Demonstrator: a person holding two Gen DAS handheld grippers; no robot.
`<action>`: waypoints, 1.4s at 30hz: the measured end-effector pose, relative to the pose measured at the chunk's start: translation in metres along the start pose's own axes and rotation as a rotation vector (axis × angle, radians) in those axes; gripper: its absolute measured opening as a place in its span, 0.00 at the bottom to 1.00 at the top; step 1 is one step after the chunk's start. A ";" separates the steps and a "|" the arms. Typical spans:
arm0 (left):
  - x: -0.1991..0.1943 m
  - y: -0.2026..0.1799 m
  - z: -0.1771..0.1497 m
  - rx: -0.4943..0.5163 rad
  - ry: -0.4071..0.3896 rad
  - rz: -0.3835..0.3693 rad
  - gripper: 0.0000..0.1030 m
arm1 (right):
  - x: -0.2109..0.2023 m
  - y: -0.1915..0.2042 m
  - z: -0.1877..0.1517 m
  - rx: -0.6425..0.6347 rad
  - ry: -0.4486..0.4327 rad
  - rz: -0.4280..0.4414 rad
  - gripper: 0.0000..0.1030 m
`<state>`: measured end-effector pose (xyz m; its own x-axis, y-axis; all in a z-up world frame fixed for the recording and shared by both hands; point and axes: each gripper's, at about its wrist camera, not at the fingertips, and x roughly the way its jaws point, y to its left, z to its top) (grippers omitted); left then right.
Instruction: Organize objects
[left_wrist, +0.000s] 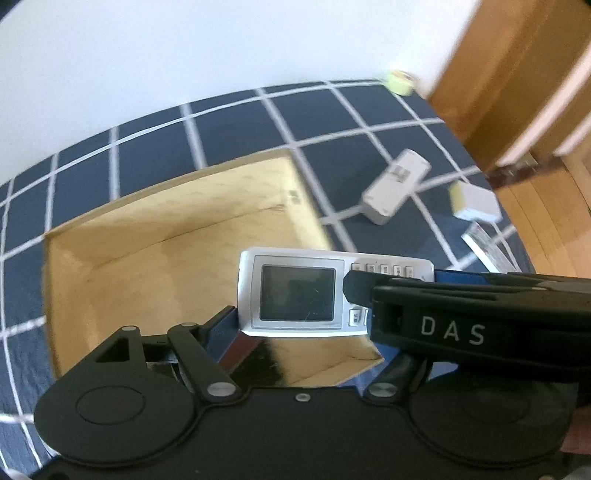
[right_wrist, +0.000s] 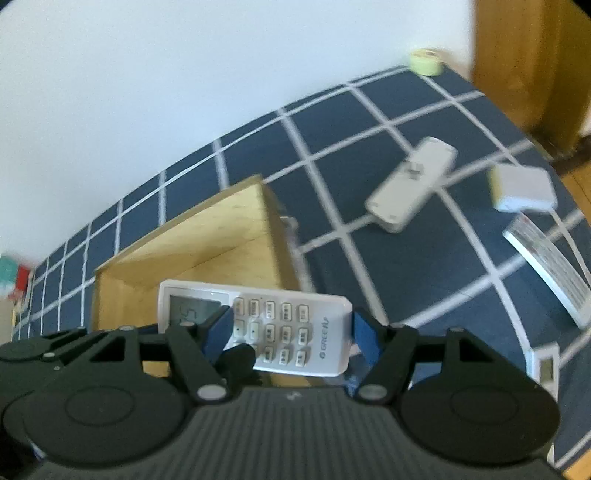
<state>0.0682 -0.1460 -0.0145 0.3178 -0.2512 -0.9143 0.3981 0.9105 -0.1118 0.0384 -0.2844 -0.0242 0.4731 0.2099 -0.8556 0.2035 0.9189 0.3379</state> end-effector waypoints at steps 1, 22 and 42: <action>-0.001 0.007 0.000 -0.020 -0.002 0.008 0.72 | 0.002 0.007 0.002 -0.020 0.006 0.009 0.67; 0.022 0.117 0.008 -0.286 0.001 0.092 0.72 | 0.087 0.115 0.031 -0.304 0.144 0.117 0.68; 0.105 0.158 0.040 -0.319 0.090 0.080 0.72 | 0.185 0.120 0.066 -0.305 0.240 0.108 0.68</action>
<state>0.1988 -0.0421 -0.1127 0.2545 -0.1578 -0.9541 0.0814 0.9866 -0.1414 0.2064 -0.1572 -0.1161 0.2571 0.3492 -0.9011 -0.1172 0.9368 0.3296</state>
